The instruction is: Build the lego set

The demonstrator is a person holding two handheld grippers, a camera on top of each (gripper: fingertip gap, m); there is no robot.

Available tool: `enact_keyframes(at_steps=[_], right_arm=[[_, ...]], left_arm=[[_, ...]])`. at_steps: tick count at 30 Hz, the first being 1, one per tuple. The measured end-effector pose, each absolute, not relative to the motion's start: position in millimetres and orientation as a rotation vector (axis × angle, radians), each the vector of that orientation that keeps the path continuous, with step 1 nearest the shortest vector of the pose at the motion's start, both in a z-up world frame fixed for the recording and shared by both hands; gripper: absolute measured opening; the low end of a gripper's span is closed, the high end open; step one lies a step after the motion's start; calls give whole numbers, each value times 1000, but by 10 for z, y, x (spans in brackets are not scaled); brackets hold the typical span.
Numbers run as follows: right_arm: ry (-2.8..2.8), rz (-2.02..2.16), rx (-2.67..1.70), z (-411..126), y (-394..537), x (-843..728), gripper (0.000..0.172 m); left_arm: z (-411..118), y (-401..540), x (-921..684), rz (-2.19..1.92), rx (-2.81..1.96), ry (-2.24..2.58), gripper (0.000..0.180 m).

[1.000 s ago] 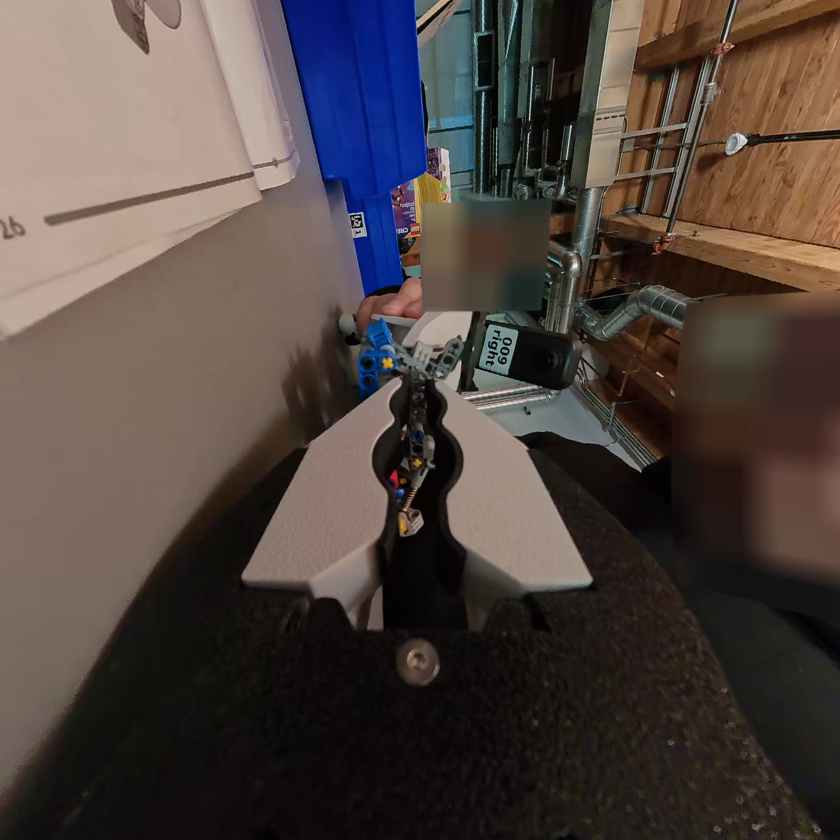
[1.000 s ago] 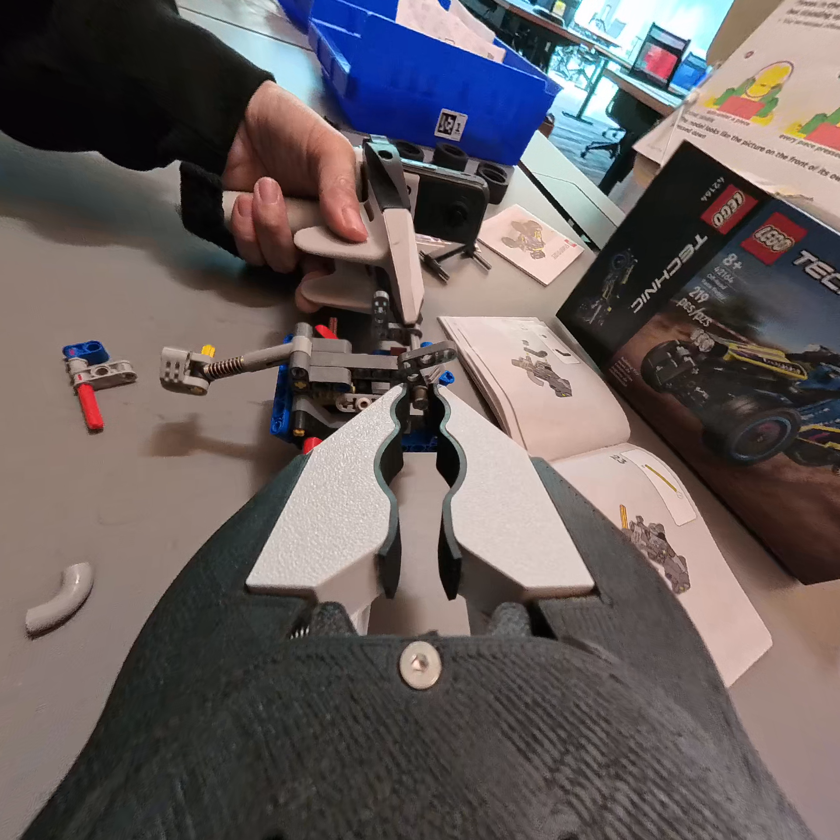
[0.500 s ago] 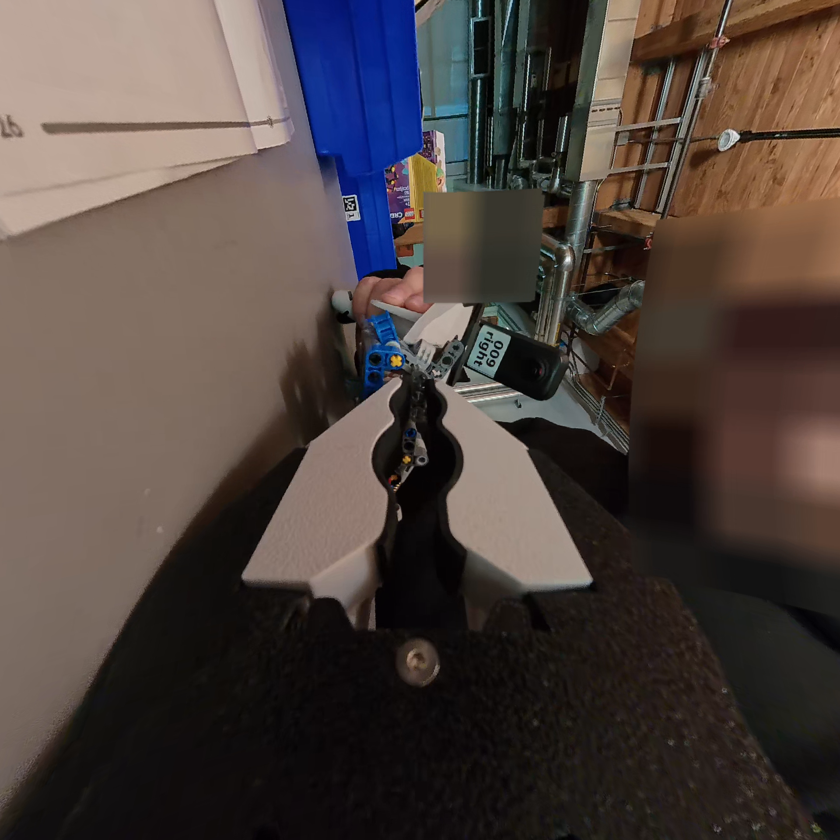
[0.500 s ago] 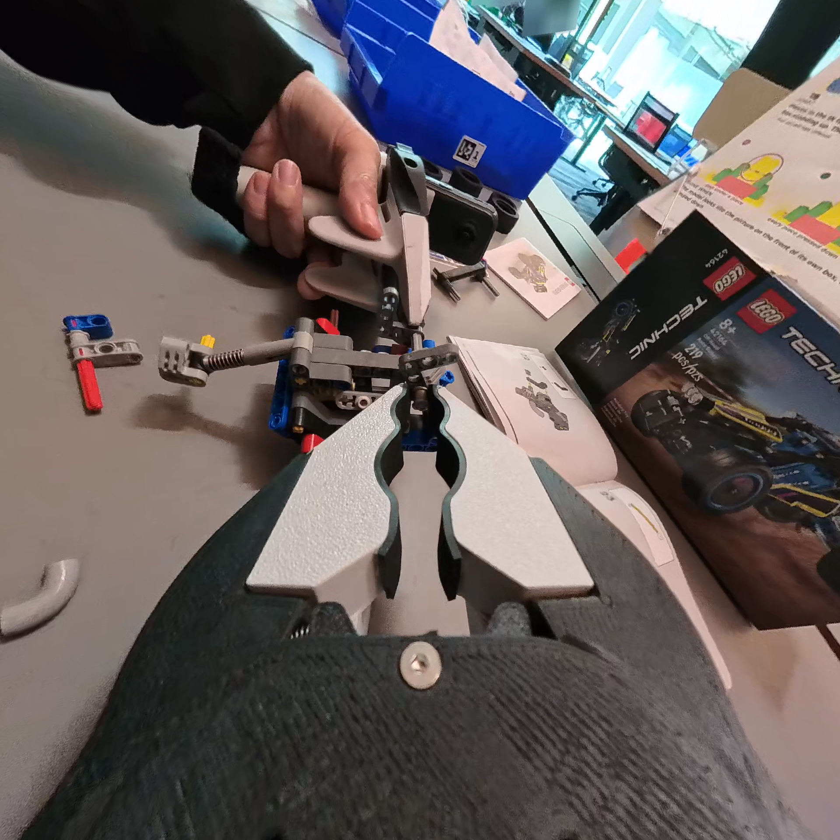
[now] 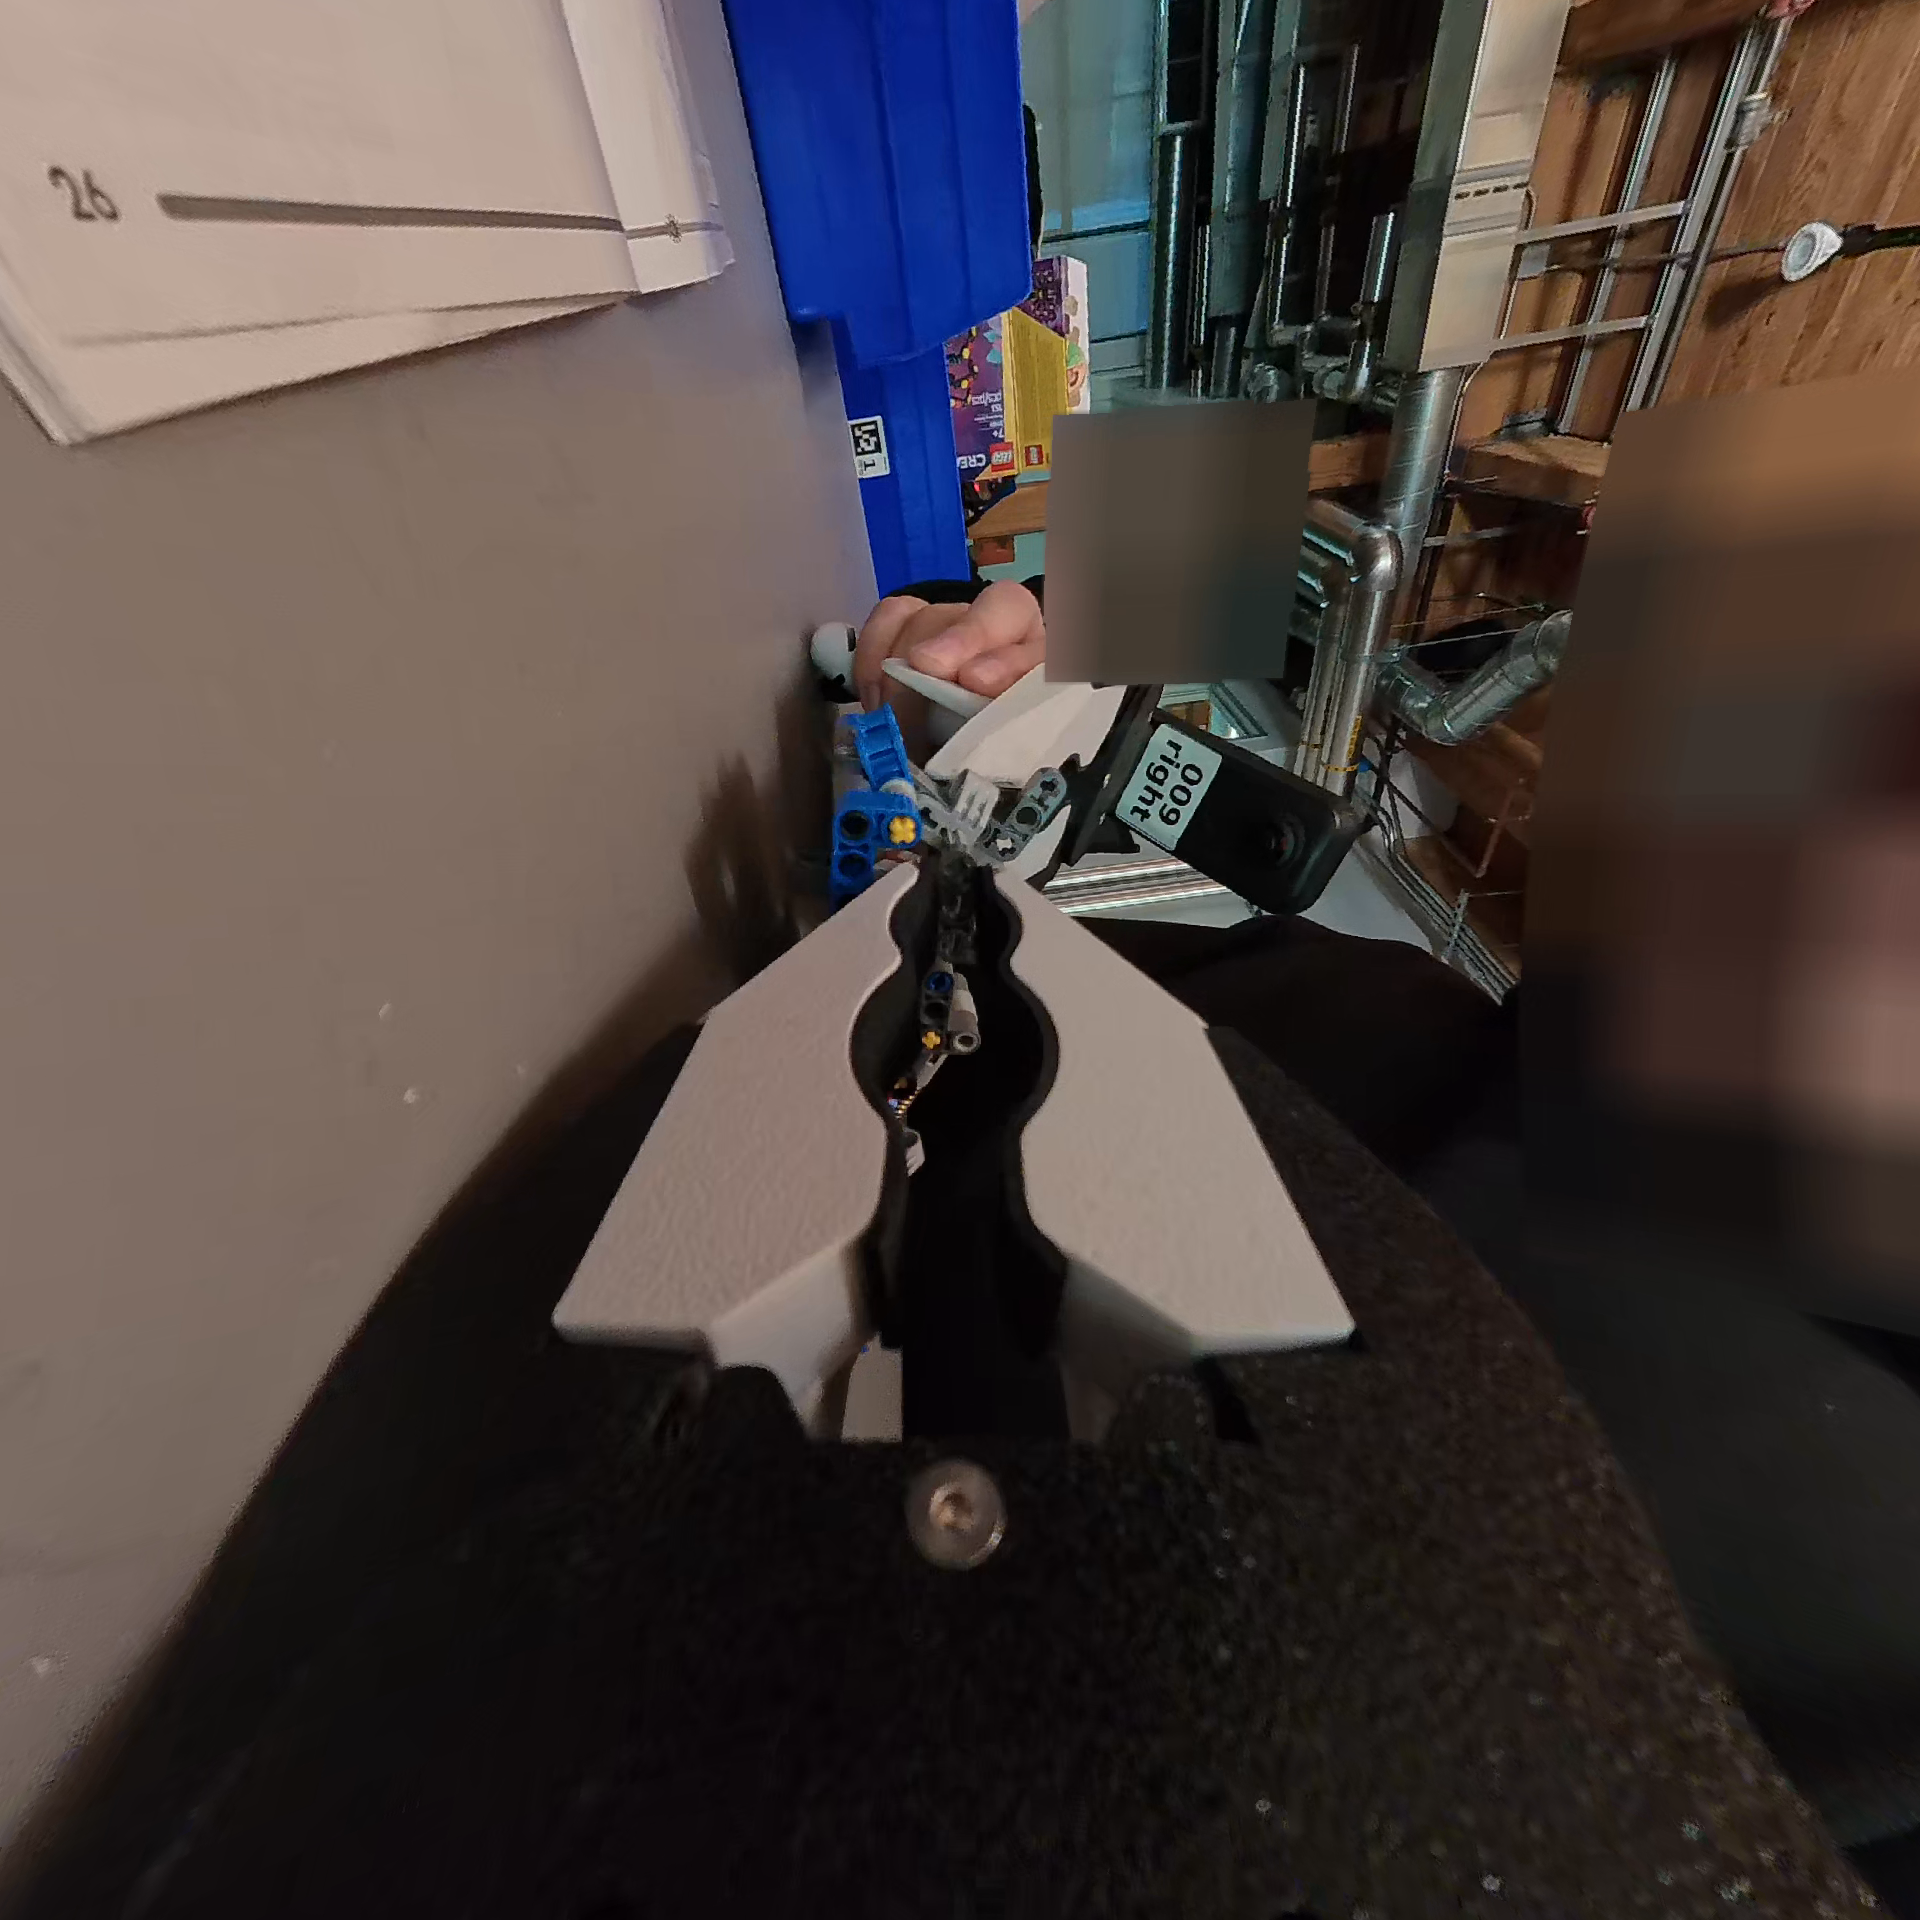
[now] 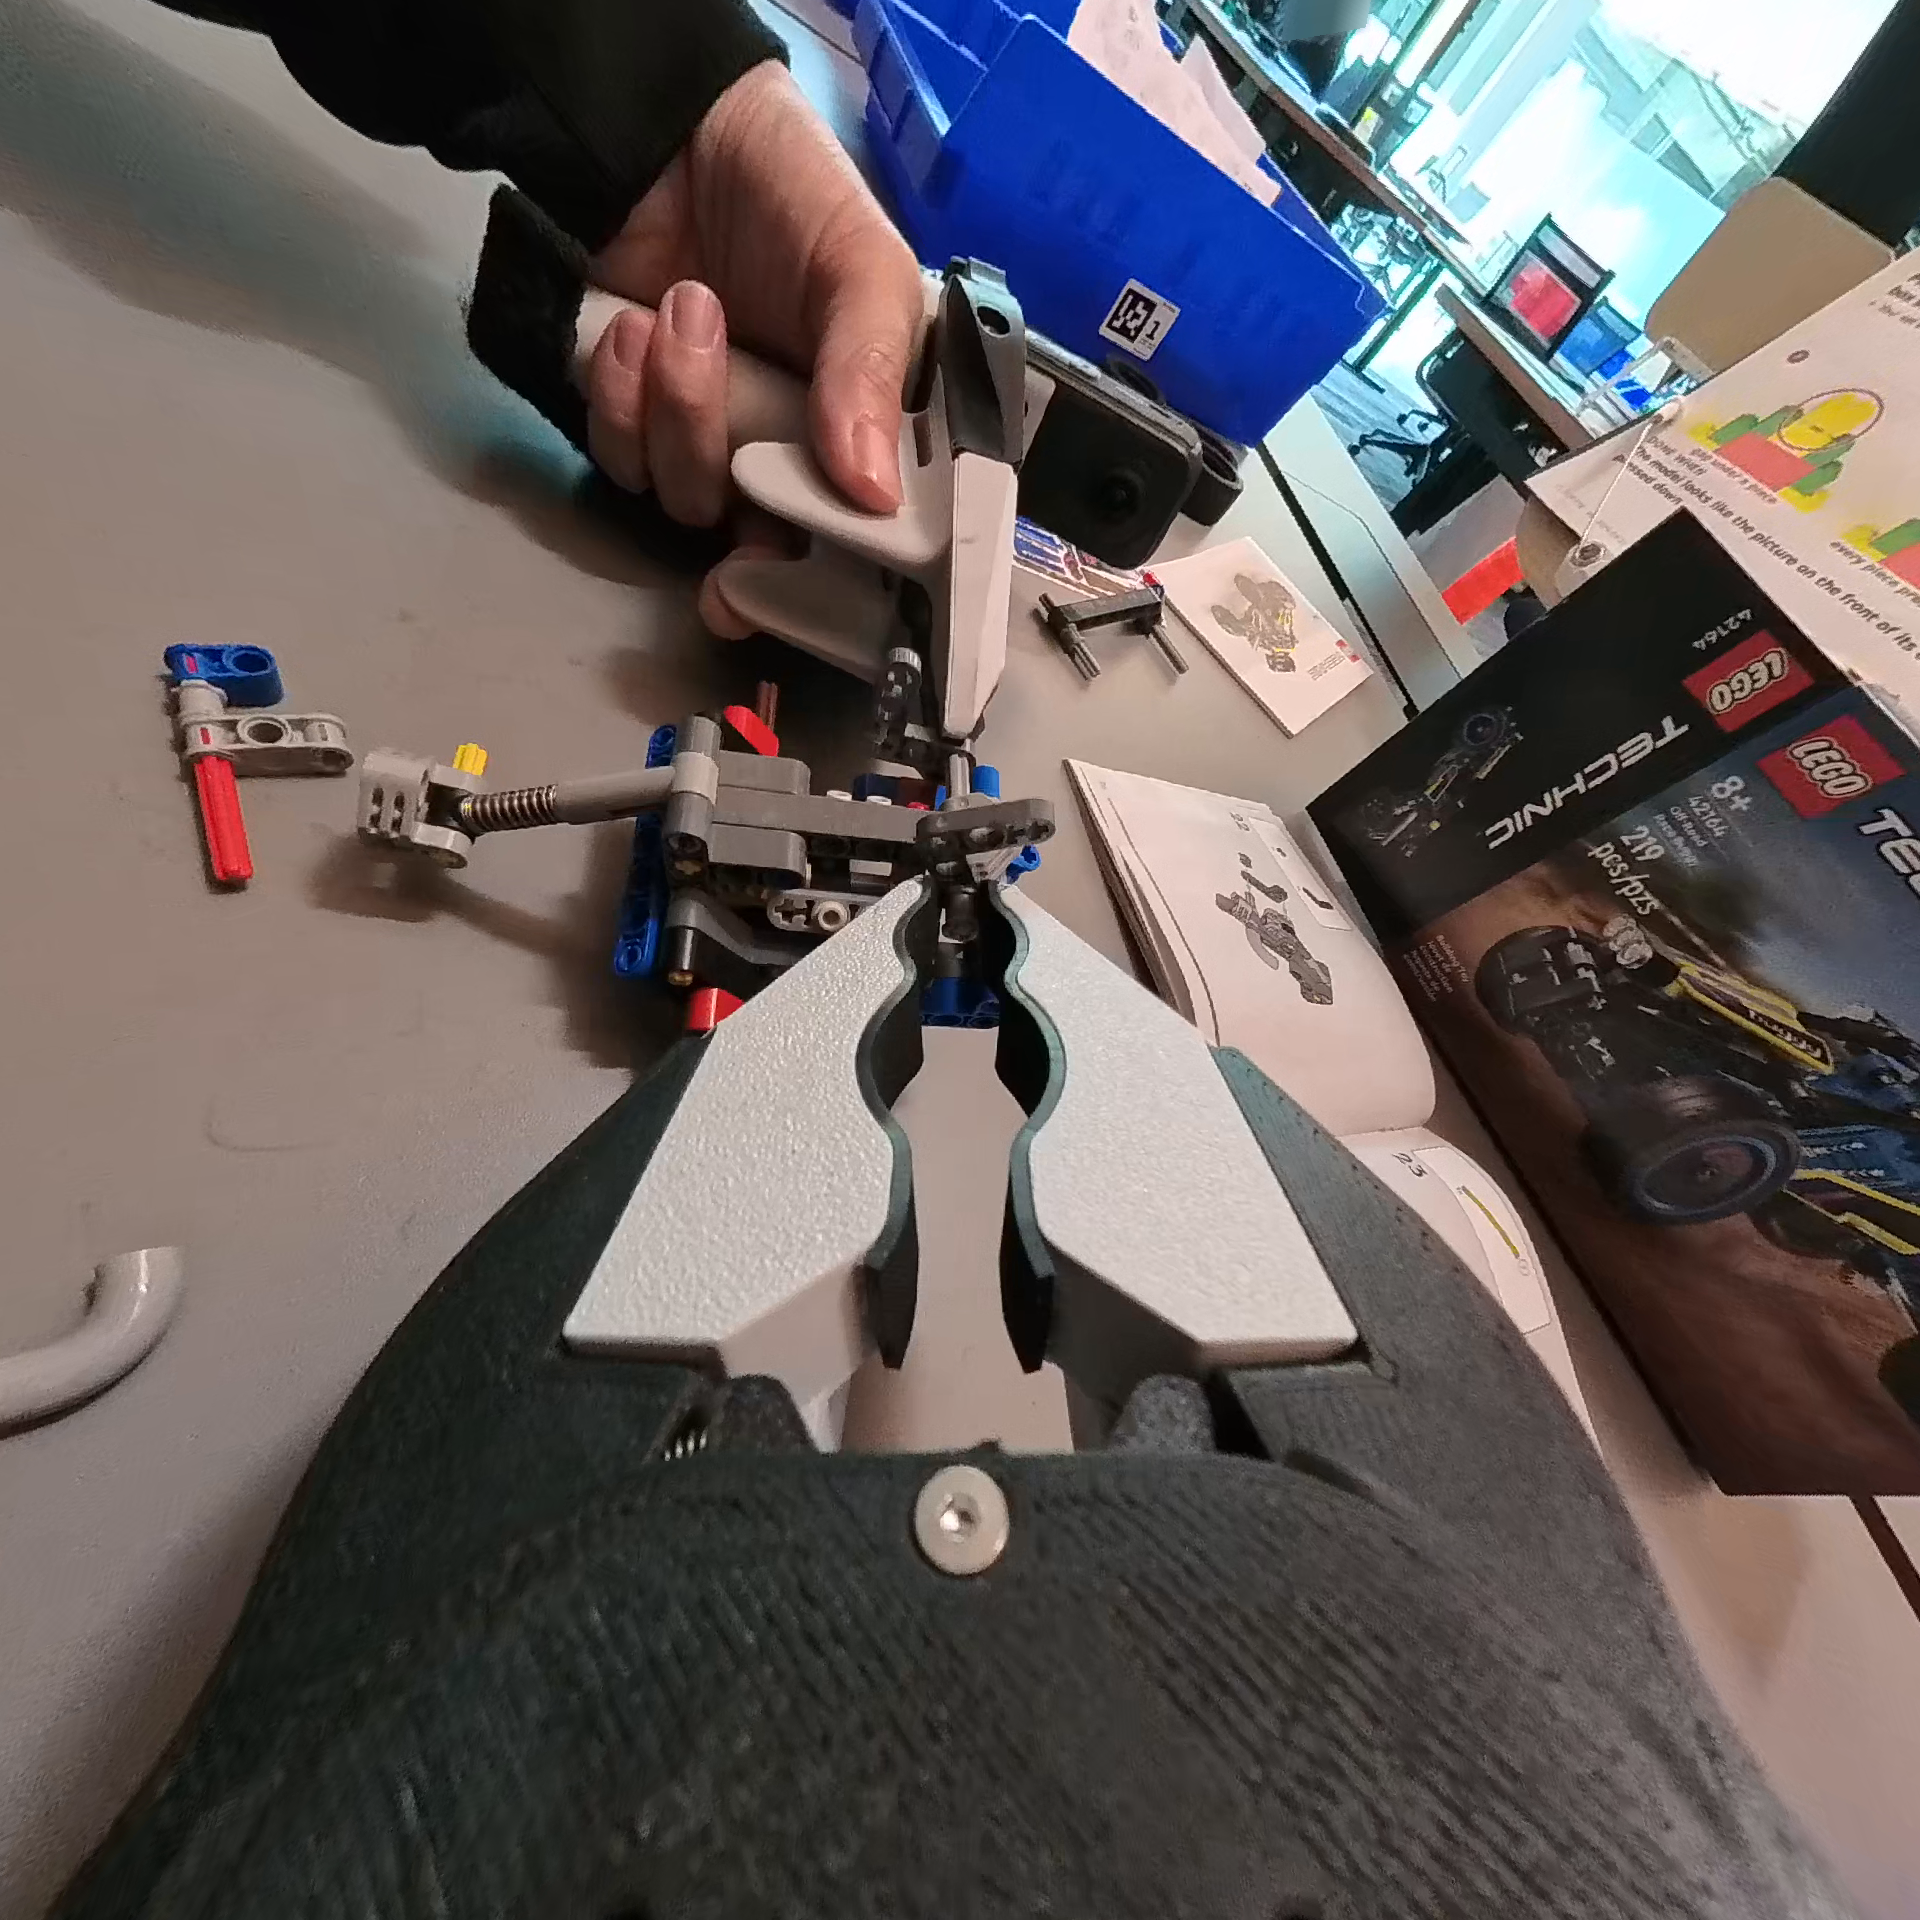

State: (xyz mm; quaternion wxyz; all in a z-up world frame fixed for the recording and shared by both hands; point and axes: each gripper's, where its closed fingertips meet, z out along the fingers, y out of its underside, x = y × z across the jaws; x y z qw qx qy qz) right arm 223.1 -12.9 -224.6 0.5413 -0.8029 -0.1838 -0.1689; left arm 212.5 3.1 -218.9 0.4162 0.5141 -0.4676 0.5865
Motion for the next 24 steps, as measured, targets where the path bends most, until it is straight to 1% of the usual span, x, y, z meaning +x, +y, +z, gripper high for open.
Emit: enact_keyframes(at_steps=[17,24], right_arm=[[-475,-420,-1938,-2318,-139,2223,4],[-477,-419,-1944,-2327,-136,2223,5]], left_arm=[[-2276,28,2122,1484,1369,-1257,4],[-2292,35,2139,1517,1417,-1379,3]])
